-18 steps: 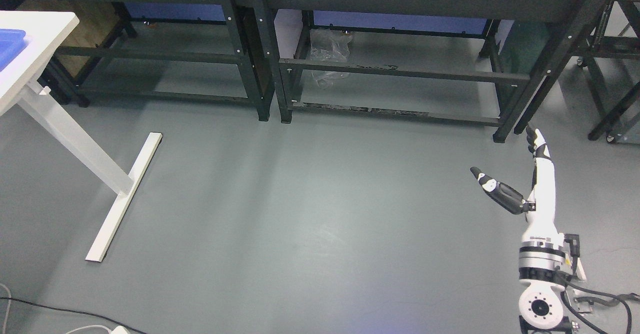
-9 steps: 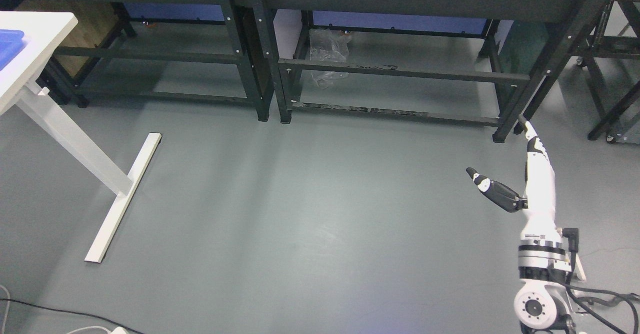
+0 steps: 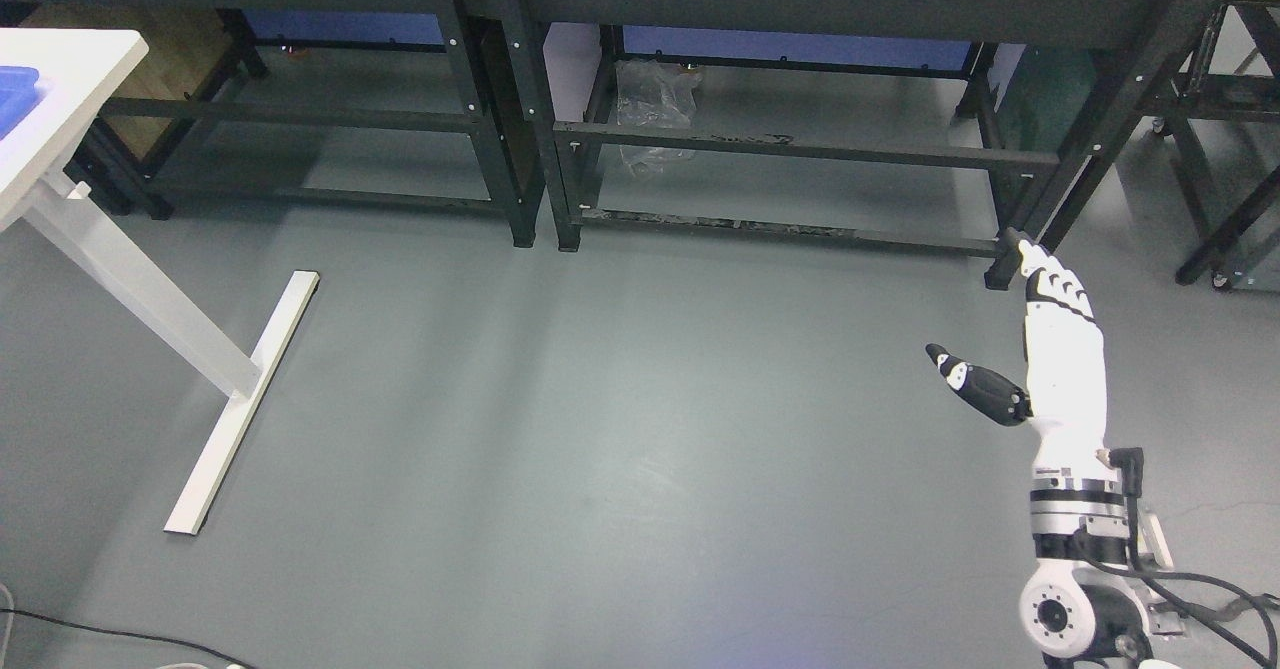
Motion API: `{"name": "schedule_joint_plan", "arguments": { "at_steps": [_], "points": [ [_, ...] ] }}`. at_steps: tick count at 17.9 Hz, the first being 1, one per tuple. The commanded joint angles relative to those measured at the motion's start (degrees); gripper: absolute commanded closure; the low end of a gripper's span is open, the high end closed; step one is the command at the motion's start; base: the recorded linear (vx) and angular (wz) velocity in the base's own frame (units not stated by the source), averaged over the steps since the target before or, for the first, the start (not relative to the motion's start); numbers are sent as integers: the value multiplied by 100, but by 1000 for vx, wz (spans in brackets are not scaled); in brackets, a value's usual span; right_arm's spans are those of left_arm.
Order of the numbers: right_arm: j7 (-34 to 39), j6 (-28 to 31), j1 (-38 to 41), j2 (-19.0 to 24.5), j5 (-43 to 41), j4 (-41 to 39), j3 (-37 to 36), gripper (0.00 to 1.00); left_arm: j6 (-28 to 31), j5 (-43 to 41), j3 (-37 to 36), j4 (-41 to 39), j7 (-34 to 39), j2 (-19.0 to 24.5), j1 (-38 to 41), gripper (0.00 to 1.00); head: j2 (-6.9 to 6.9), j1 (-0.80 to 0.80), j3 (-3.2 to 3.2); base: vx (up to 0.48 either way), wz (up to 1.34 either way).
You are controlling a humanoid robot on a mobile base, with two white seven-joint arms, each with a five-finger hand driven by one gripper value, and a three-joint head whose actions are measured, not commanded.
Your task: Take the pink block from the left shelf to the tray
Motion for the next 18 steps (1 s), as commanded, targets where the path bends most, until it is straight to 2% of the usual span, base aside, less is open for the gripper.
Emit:
{"name": "schedule_joint_plan", "arguments": {
  "at_steps": [1,18],
  "points": [
    [-5,3,-13,-100,470,-39,-8,0,-4,-9,-2,0,-4,100,35,0,0,0,0,49,0],
    [-5,3,5,-100,452,-31,1,0,-4,-9,-2,0,-4,100,35,0,0,0,0,45,5]
  ]
}}
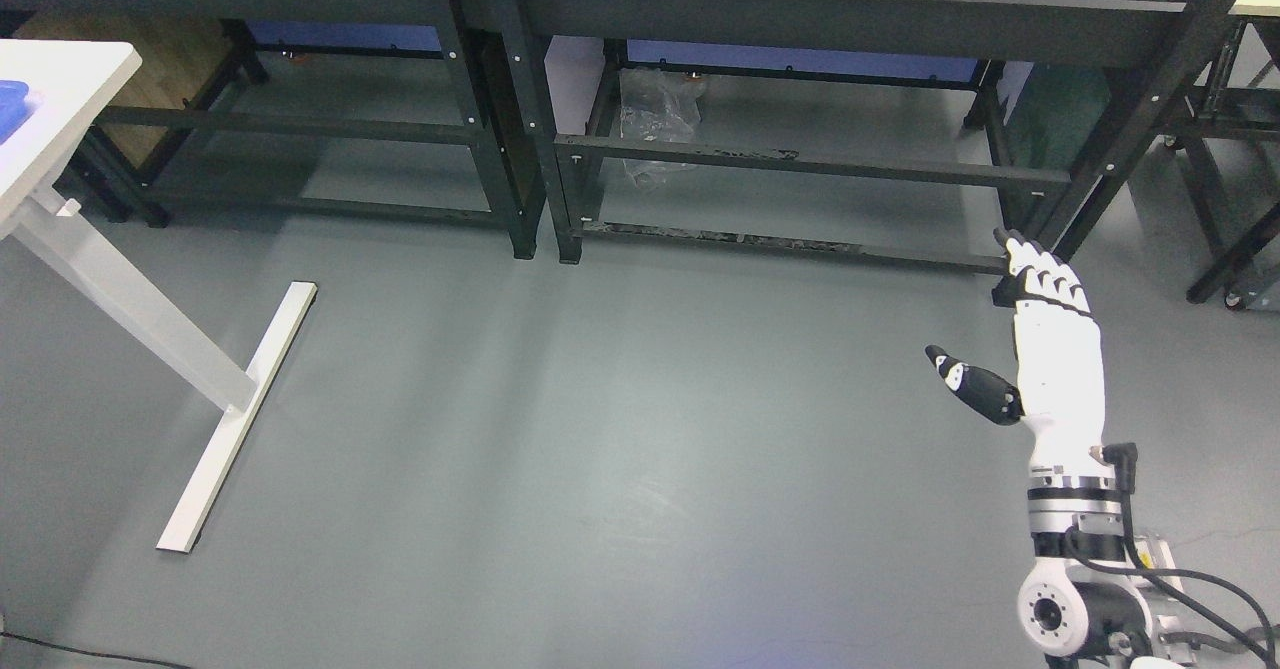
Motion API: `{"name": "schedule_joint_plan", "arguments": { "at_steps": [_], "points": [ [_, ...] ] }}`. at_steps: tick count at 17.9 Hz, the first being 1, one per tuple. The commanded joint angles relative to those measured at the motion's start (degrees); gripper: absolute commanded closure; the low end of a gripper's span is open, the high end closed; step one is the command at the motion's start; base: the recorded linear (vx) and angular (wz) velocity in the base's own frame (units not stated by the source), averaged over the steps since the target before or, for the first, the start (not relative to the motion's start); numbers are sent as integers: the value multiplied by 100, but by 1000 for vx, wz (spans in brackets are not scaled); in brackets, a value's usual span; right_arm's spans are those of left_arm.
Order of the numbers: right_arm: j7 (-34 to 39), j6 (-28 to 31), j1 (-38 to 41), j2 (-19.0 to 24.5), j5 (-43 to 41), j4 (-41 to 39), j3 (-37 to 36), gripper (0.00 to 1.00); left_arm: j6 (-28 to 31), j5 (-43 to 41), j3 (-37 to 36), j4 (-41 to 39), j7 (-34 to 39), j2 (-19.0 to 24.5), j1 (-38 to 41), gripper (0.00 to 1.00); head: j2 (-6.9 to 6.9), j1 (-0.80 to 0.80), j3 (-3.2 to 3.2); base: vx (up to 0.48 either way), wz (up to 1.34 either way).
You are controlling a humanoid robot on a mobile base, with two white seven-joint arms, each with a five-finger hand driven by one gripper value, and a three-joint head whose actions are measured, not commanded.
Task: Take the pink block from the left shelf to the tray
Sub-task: 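Drive toward the shelf holding the green tray with the pink block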
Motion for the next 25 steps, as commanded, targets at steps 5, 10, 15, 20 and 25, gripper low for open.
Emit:
{"name": "schedule_joint_plan", "arguments": {
  "at_steps": [5,10,15,20,25],
  "points": [
    [-5,15,7,-100,2,-3,27,0,-5,-9,-2,0,-4,100,35,0,0,0,0,21,-7],
    [-5,6,-10,-100,-6,-3,246,0,-5,-9,-2,0,-4,100,35,0,0,0,0,14,-2],
    [-5,-3,25,-100,-6,-3,273,0,-5,-9,7,0,-4,100,35,0,0,0,0,17,-15],
    [-5,-3,51,-100,-6,-20,255,0,-5,-9,-2,0,-4,100,35,0,0,0,0,12,-10],
    [-5,-3,60,-100,-6,-21,211,0,-5,-9,7,0,-4,100,35,0,0,0,0,0,0]
  ]
}}
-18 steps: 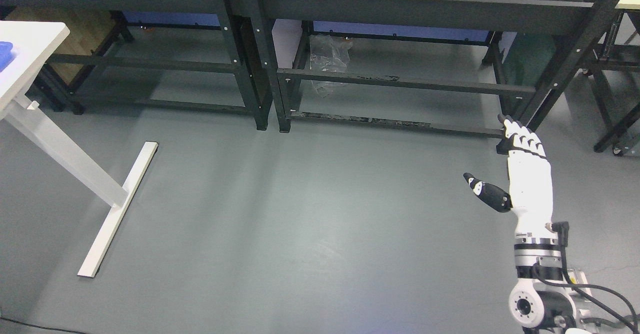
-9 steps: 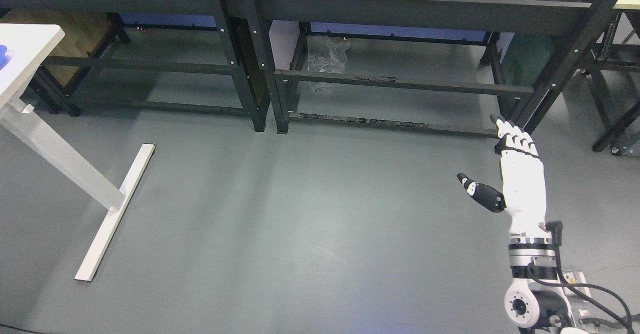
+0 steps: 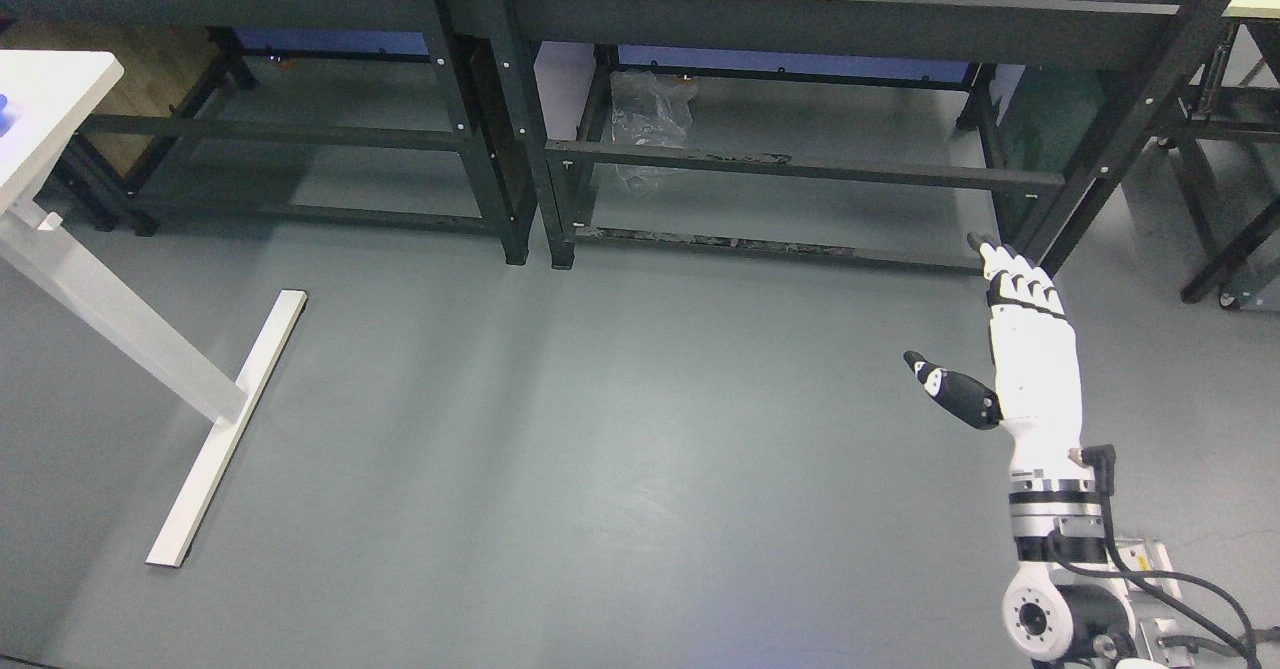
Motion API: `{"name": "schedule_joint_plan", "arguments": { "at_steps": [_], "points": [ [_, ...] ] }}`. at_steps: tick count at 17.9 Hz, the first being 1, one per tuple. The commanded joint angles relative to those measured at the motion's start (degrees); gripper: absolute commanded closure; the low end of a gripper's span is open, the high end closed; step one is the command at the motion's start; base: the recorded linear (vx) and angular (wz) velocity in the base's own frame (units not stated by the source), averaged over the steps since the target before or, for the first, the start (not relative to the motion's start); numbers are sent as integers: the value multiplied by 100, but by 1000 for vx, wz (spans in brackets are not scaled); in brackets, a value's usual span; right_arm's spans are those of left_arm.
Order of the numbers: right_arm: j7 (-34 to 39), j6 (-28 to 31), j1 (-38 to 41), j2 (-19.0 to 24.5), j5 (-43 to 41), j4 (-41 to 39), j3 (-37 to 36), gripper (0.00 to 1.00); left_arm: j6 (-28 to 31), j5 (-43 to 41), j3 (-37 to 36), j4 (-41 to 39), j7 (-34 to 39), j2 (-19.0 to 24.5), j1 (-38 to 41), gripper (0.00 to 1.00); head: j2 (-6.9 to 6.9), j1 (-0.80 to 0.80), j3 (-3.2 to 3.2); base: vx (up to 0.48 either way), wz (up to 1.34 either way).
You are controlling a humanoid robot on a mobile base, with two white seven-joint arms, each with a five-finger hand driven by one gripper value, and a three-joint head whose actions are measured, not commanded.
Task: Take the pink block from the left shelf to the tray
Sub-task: 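Drive toward the shelf holding the green tray with the pink block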
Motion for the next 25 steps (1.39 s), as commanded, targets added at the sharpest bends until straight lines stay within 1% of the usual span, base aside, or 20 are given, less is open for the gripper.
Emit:
{"name": "schedule_joint_plan", "arguments": {
  "at_steps": [1,25],
  "points": [
    [-5,-1,6,-100,-10,1,41,0,-5,-9,7,0,-4,100,27,0,0,0,0,0,0],
    [-14,-1,-38,-100,-89,1,103,0,-5,-9,7,0,-4,100,35,0,0,0,0,10,-33]
  ]
}}
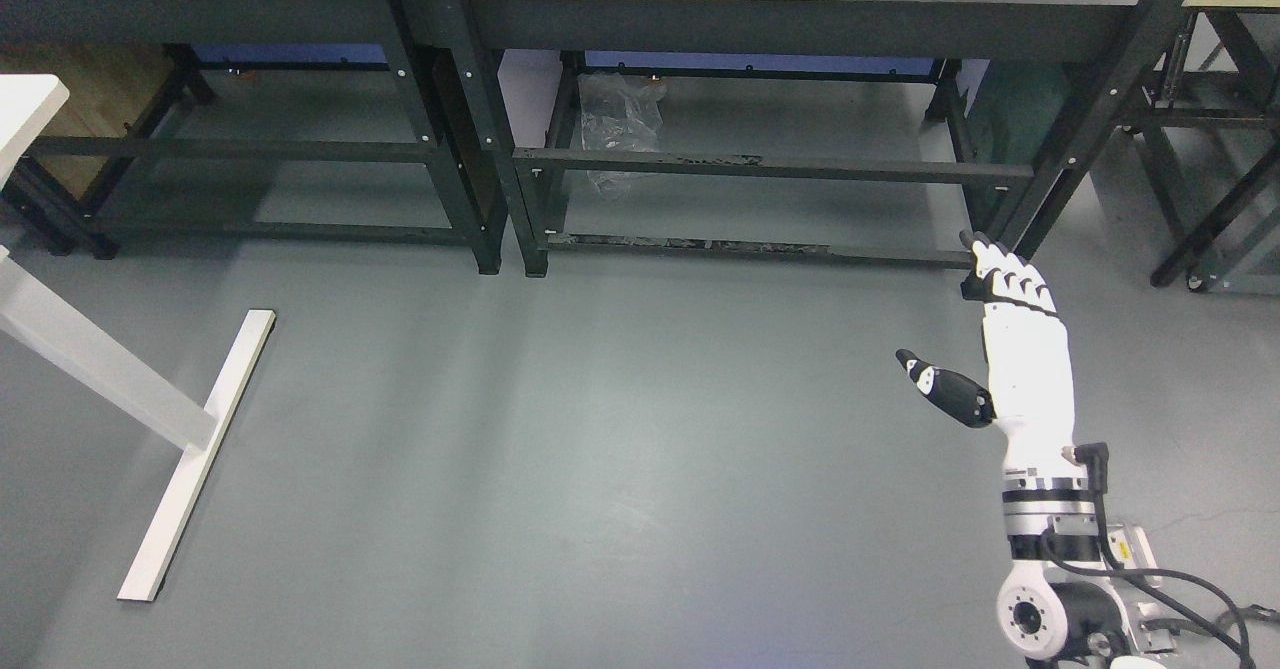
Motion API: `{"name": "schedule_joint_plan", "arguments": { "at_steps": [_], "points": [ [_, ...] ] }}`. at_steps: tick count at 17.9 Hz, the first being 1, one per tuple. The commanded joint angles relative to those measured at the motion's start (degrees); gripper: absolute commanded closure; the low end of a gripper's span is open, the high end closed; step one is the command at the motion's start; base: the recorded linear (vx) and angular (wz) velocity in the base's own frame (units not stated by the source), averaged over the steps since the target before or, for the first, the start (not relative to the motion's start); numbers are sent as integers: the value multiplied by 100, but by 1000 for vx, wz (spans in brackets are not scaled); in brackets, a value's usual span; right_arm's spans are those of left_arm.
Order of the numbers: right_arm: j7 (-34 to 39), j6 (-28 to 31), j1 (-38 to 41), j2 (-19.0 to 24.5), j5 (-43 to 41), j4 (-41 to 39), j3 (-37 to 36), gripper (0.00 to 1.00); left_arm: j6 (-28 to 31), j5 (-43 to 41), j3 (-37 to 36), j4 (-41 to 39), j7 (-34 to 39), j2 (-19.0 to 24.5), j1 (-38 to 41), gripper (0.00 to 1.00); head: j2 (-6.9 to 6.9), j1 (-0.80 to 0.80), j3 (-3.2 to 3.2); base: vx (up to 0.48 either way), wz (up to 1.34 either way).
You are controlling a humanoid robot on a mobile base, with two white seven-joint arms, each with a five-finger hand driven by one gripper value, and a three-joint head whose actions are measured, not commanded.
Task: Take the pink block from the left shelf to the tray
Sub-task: 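Drive toward the shelf holding the green tray with the pink block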
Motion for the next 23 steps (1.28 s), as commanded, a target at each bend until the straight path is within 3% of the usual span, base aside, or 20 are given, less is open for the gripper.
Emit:
{"name": "schedule_joint_plan", "arguments": {
  "at_steps": [1,23],
  "points": [
    [4,1,-13,-100,-19,3,16,0,-5,-9,6,0,-4,100,35,0,0,0,0,11,-40],
    [-4,-8,-233,-100,-28,29,165,0,-5,-9,6,0,-4,100,35,0,-1,0,0,95,-149]
  ]
}}
